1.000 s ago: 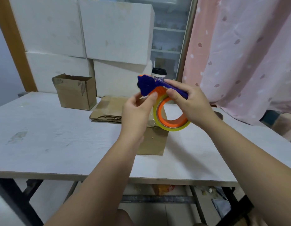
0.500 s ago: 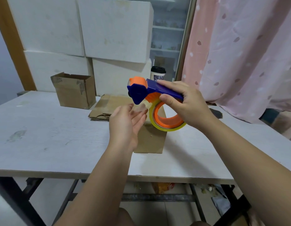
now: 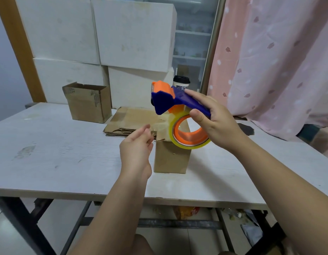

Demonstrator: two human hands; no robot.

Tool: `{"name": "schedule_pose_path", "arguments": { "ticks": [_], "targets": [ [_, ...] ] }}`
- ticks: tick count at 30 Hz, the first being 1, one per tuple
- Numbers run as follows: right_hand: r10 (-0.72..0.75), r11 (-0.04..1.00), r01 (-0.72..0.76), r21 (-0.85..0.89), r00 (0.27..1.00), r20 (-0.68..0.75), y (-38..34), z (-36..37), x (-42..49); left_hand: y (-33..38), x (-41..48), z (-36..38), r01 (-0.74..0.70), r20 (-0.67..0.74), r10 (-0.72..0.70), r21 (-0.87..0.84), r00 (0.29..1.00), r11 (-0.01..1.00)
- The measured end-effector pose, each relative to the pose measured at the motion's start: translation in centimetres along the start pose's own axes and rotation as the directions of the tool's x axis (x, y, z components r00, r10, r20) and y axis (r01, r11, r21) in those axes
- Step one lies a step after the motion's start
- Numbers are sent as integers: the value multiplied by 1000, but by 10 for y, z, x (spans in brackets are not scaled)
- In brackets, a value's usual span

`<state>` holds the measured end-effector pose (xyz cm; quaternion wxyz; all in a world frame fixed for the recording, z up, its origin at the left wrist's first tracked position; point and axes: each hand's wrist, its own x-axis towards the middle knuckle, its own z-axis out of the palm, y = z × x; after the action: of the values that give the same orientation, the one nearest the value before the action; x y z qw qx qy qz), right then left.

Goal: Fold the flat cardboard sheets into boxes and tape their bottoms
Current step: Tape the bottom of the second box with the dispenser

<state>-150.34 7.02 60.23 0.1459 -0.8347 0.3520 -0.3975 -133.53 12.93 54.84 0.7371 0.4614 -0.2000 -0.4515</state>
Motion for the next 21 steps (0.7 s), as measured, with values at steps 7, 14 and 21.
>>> {"name": "schedule_pose_path", "arguments": {
  "ticks": [7, 14, 21],
  "targets": [
    [-9, 991, 20, 133, 996, -85, -4, 10, -7, -11, 3, -5, 103, 65, -97, -95, 993, 990],
    [62, 962, -19, 274, 987, -150, -4, 19, -12, -16, 0, -5, 32, 23, -31, -30, 999, 999],
    [154, 914, -129, 385, 988, -34, 4, 14, -7, -21, -6, 2, -5, -68, 7, 34, 998, 999]
  ]
}}
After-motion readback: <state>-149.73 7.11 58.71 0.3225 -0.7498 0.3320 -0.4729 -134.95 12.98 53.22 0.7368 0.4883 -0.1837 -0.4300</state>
